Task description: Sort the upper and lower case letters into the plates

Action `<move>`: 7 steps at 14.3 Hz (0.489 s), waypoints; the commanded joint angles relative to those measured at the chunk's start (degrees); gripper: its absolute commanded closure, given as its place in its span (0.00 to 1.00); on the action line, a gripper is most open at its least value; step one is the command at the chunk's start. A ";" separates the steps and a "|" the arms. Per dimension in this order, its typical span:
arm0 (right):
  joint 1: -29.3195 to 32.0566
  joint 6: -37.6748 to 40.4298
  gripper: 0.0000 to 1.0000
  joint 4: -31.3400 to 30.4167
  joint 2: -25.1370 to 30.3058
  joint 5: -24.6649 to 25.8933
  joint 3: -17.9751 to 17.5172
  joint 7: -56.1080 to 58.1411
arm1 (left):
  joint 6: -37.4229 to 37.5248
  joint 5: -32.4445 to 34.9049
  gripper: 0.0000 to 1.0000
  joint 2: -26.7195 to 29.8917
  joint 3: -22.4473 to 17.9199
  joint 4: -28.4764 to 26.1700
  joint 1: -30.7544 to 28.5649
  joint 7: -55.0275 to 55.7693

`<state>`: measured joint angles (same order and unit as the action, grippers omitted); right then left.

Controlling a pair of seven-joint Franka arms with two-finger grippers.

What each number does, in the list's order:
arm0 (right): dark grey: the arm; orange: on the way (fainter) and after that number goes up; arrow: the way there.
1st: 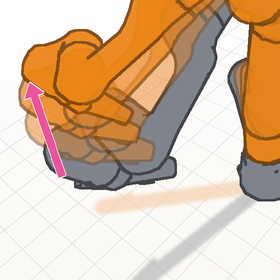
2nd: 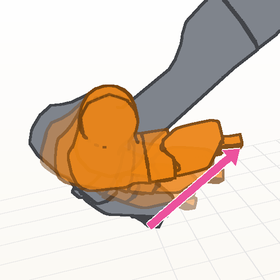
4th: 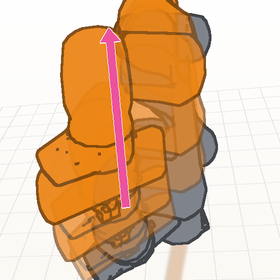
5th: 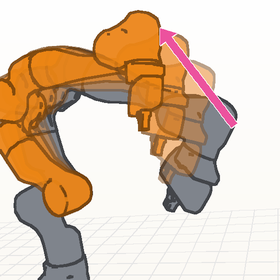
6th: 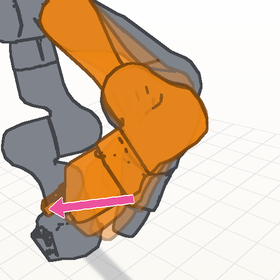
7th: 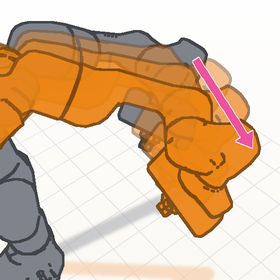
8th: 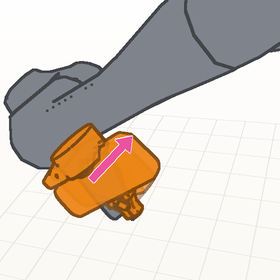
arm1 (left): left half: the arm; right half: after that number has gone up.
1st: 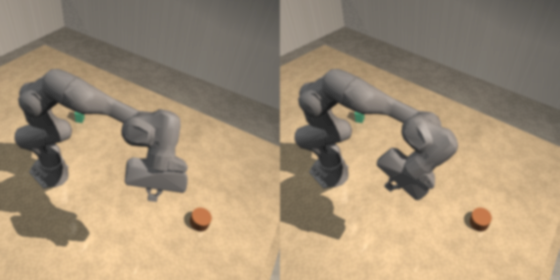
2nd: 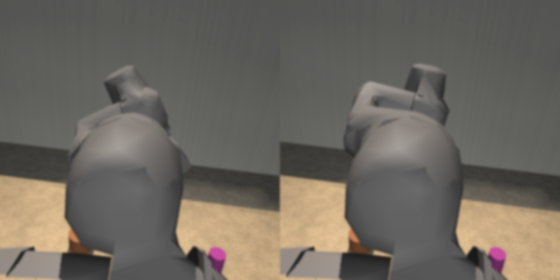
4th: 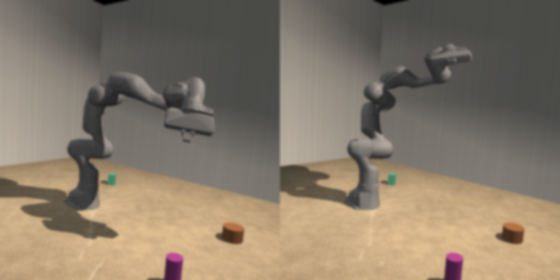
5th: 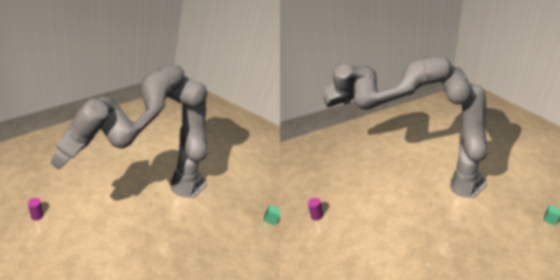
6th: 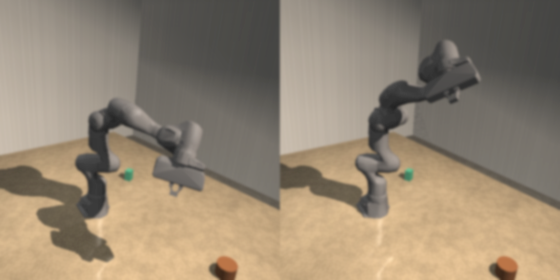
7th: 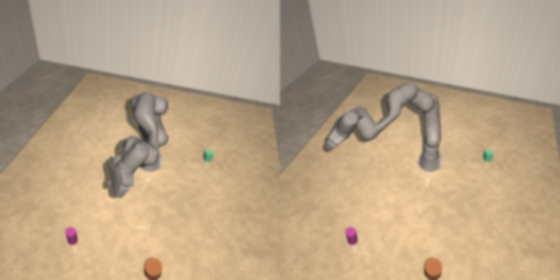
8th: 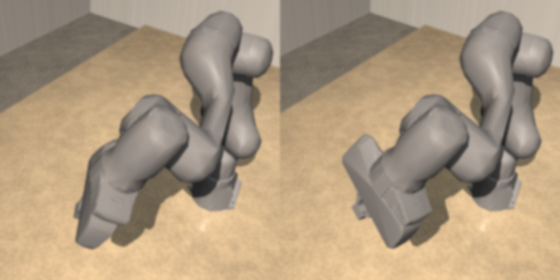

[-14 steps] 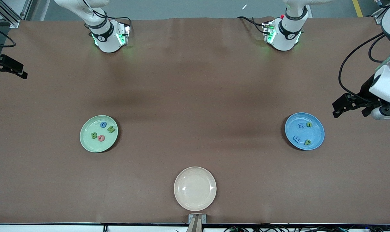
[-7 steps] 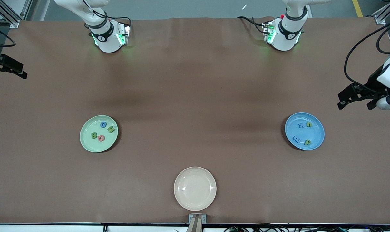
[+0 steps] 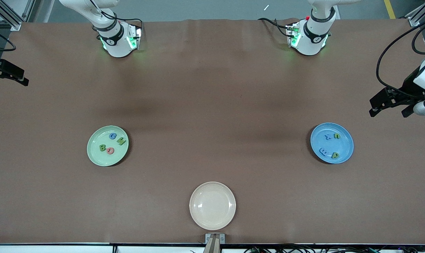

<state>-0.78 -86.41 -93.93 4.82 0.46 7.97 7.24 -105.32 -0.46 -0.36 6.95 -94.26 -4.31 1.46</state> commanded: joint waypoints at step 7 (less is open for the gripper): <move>-0.10 -1.04 0.00 -2.05 1.95 0.59 -0.06 0.14 | 2.65 -0.77 0.00 0.18 -0.01 3.55 -0.26 -0.58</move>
<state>-0.78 -86.63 -93.93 4.82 0.46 7.95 7.24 -105.11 -0.46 -0.36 6.86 -92.85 -4.34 1.46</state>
